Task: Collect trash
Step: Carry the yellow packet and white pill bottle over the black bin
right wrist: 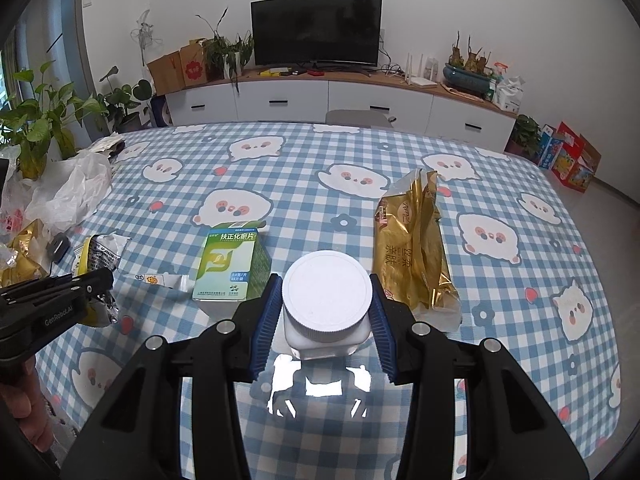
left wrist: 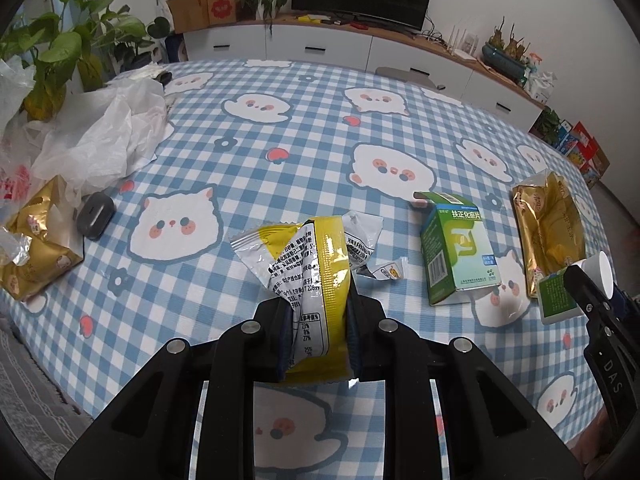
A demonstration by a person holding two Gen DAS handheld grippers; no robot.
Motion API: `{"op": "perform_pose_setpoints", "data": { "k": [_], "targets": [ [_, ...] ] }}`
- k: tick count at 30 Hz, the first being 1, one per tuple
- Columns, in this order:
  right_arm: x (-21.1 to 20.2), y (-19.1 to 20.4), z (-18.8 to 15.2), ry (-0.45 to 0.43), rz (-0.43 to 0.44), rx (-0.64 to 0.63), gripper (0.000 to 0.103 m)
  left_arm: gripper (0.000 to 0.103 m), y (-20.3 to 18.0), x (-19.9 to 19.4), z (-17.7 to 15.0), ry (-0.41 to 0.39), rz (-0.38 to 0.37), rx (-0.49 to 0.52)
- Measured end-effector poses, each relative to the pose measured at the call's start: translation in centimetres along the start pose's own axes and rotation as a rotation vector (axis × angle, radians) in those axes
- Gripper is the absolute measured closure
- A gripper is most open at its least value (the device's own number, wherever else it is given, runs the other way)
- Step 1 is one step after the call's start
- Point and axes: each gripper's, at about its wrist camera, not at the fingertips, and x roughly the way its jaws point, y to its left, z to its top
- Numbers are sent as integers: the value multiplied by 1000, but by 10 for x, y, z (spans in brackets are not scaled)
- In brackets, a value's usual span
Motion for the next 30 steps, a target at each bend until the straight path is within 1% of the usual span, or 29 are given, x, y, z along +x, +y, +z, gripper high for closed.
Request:
{"op": "perform_pose_setpoints", "data": {
  "k": [4, 12, 24, 30],
  "targets": [
    [-10, 1, -6, -3, 3, 8, 62, 82, 0, -15, -10, -3, -24, -1],
    [-34, 7, -18, -21, 13, 14, 62, 82, -1, -41, -34, -15, -51, 14],
    [-74, 11, -39, -49, 34, 37, 62, 82, 5, -75, -67, -45, -58, 42],
    [-95, 15, -50, -65, 39, 33, 62, 82, 6, -87, -85, -43, -64, 58]
  ]
}}
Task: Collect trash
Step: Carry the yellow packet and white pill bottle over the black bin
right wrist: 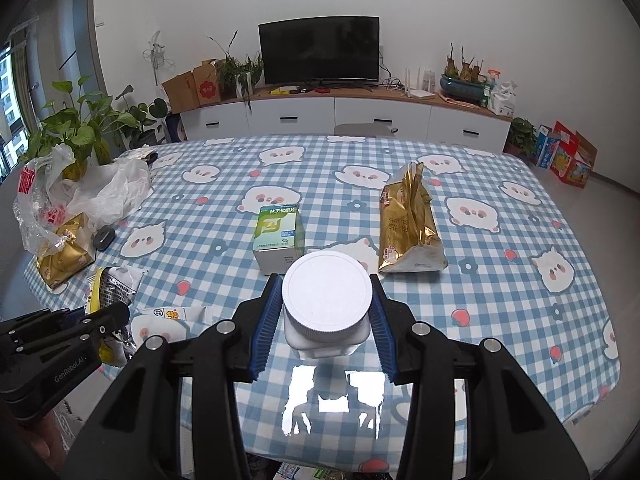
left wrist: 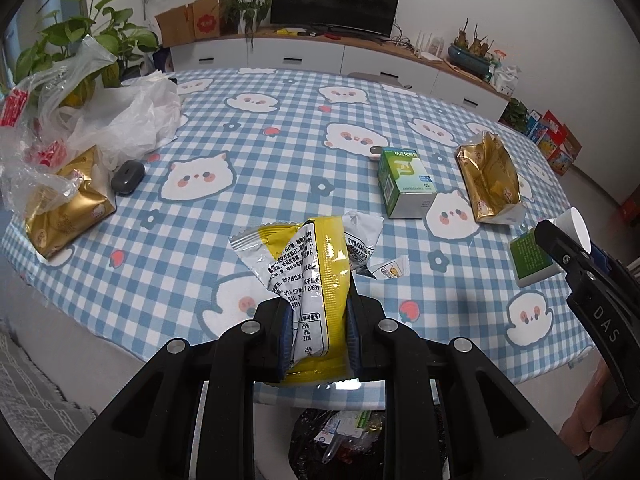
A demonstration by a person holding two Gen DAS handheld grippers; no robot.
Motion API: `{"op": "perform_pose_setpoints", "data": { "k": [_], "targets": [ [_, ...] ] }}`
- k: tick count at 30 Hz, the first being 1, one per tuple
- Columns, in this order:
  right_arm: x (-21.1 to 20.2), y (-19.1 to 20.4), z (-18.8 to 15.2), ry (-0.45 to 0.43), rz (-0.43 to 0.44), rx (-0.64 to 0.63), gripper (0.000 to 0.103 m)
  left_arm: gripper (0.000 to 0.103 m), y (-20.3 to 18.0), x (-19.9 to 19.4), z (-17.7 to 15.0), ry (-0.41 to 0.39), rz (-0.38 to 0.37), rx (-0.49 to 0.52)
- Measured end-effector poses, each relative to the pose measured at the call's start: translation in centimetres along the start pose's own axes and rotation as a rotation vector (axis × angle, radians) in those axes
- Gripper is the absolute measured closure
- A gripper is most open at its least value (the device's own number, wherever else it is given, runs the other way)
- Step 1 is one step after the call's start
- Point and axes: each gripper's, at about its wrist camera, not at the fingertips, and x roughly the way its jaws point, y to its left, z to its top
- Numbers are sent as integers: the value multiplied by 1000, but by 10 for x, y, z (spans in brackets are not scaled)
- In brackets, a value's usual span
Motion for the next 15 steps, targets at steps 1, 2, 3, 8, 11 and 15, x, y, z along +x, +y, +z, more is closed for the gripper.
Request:
{"op": "perform_pose_setpoints", "data": {
  "k": [1, 2, 3, 8, 11, 15],
  "targets": [
    [-3, 1, -2, -3, 2, -1, 62, 82, -1, -3, -4, -1, -1, 6],
    [-7, 2, -4, -4, 3, -4, 62, 82, -2, -5, -7, -3, -1, 10],
    [-9, 2, -6, -5, 3, -6, 62, 82, -3, -7, -10, -2, -2, 12],
    [-20, 5, -18, -2, 5, -13, 62, 82, -5, -20, -26, -10, -10, 28],
    [-25, 7, -26, 3, 15, -9, 62, 82, -4, -23, -36, -6, -13, 31],
    [-33, 12, -36, 5, 20, -12, 62, 82, -3, -26, -48, 1, -15, 32]
  ]
}}
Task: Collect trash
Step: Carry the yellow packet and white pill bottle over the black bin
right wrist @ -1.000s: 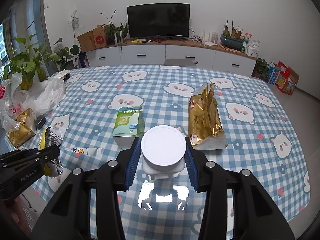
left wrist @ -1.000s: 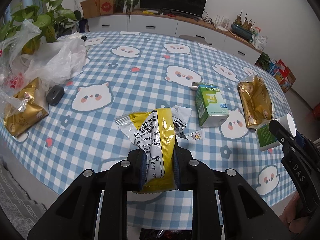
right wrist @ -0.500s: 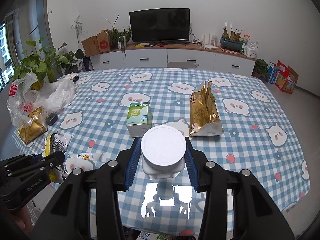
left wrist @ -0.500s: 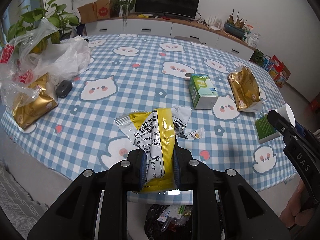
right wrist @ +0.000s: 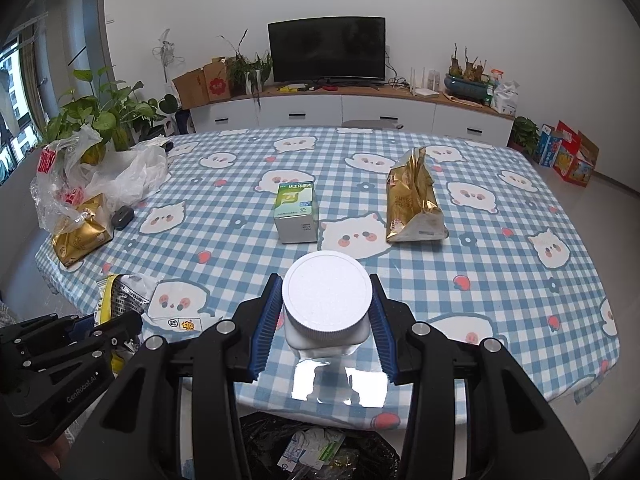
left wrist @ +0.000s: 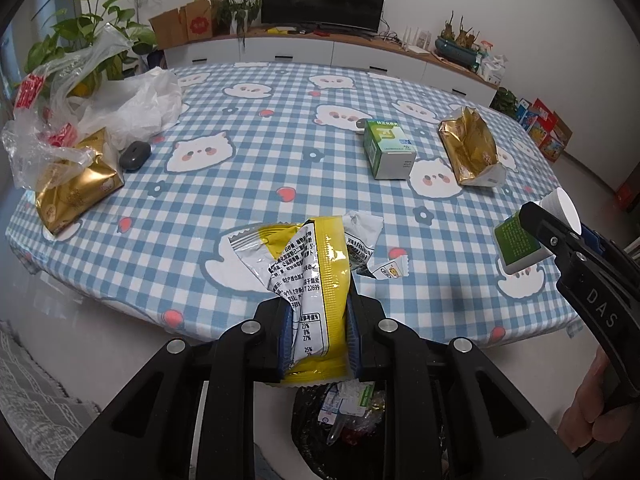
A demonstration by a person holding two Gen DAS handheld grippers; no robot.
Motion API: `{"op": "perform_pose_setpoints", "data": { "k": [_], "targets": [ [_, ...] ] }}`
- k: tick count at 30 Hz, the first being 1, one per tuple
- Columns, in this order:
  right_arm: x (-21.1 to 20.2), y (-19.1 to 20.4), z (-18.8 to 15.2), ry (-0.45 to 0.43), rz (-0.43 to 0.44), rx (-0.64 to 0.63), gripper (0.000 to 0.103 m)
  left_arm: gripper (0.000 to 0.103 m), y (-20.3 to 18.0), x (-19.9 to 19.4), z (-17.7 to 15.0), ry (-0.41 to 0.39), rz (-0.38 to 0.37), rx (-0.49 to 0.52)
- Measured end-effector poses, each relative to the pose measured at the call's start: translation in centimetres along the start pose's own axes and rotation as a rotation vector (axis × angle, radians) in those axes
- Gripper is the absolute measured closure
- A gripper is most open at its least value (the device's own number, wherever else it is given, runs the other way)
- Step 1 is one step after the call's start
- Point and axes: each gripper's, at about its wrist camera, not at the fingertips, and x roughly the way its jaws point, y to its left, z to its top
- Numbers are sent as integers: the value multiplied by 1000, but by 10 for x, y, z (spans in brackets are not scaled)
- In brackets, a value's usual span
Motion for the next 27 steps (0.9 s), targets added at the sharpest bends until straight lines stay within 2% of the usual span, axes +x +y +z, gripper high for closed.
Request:
{"op": "perform_pose_setpoints", "data": {
  "k": [15, 27],
  "targets": [
    [-22, 12, -39, 18, 26, -5, 62, 82, 11, -12, -43, 7, -3, -2],
    [-40, 21, -81, 30, 17, -21, 62, 82, 17, -33, -94, 1, -53, -3]
  ]
}}
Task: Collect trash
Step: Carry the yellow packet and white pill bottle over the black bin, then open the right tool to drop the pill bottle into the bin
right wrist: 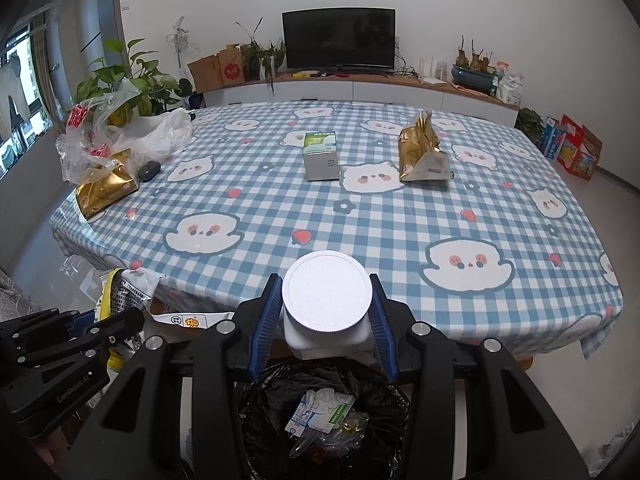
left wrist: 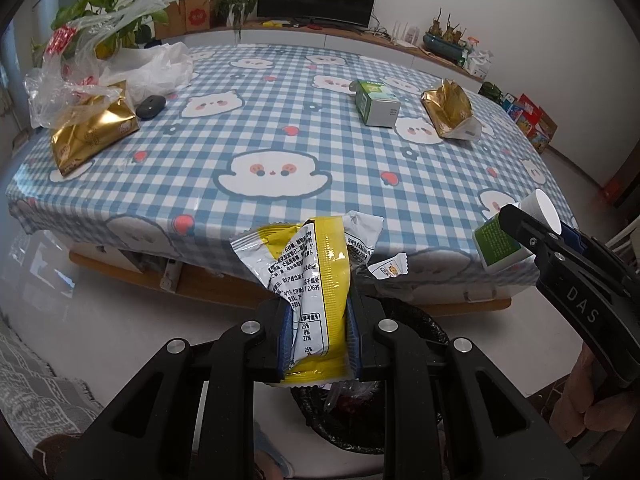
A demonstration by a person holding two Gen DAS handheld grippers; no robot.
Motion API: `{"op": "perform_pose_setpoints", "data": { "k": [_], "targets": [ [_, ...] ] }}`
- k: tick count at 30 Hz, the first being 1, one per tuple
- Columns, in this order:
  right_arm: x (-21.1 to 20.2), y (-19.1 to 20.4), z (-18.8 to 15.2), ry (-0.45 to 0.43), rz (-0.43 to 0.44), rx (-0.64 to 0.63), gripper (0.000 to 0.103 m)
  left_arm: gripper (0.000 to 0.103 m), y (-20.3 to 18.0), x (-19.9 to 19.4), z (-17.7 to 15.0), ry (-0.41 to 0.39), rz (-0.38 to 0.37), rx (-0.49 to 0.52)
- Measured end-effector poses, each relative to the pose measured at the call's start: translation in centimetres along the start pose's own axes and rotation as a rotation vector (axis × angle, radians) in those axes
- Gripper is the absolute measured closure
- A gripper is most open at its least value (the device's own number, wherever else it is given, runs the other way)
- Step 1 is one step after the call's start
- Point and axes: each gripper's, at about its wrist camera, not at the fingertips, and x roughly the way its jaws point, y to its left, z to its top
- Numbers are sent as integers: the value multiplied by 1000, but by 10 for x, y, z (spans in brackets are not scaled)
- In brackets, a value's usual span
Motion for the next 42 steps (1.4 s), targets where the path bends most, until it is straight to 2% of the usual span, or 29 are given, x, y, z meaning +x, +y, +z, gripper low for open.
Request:
{"op": "perform_pose_setpoints", "data": {
  "k": [8, 16, 25, 29, 42],
  "targets": [
    [0, -2, -33, 38, -10, 6, 62, 82, 3, 0, -29, 20, -13, 10],
    [9, -4, -61, 82, -28, 7, 62, 82, 13, 25, -50, 85, 9, 2],
    [25, -10, -81, 123, -41, 9, 62, 82, 25, 55, -61, 134, 45, -15],
    [39, -12, -89, 152, -50, 11, 62, 82, 27, 62, -62, 117, 73, -16],
    [81, -9, -113, 218, -49, 11, 62, 82, 31, 101, -70, 162, 94, -19]
  ]
}}
